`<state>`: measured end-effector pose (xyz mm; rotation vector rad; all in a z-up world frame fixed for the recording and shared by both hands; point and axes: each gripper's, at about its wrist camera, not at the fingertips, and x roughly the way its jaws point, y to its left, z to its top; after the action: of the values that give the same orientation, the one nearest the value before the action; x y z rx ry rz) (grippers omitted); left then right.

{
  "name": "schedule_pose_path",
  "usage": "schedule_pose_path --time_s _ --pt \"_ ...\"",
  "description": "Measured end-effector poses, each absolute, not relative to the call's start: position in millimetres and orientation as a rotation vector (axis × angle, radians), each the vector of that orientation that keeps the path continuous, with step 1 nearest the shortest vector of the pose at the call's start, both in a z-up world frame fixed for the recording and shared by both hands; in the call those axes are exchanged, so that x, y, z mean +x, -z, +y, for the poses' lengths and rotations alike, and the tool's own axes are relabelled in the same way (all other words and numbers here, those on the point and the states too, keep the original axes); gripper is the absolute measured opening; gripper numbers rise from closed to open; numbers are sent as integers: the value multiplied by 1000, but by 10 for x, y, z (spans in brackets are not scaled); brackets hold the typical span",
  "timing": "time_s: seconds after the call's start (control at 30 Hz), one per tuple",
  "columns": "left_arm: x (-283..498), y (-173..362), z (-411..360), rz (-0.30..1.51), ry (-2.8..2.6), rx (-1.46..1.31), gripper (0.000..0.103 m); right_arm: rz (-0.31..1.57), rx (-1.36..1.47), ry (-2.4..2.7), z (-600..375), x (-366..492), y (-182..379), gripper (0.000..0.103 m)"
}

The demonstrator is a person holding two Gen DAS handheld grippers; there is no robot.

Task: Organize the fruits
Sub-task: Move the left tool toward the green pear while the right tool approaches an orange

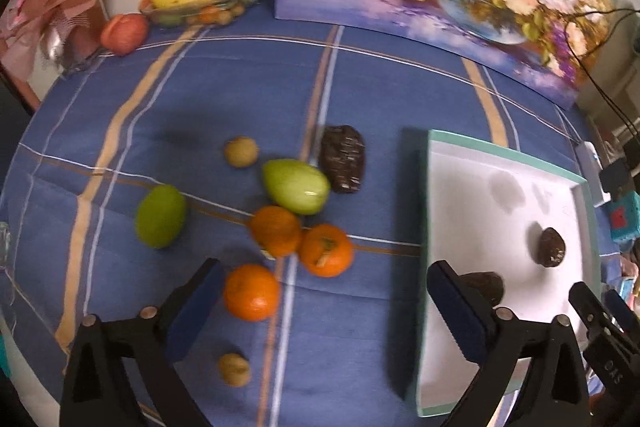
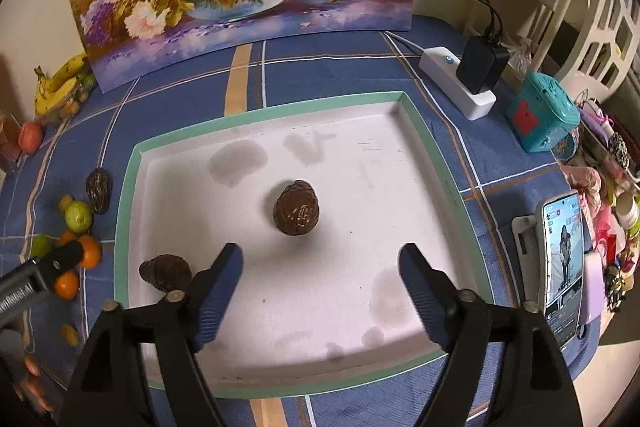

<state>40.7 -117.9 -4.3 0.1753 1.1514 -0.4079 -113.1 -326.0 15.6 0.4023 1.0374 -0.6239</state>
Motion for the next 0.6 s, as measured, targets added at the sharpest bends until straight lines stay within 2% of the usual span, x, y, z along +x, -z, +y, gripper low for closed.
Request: schedule_pose_path --time_s 0.23,0.6 --pt "467 -50 -962 1128 388 160 103 1031 369 598 -3086 -1064 -171 94" --pt "564 -338 -577 1035 407 88 103 917 376 561 -2799 -960 -390 95"
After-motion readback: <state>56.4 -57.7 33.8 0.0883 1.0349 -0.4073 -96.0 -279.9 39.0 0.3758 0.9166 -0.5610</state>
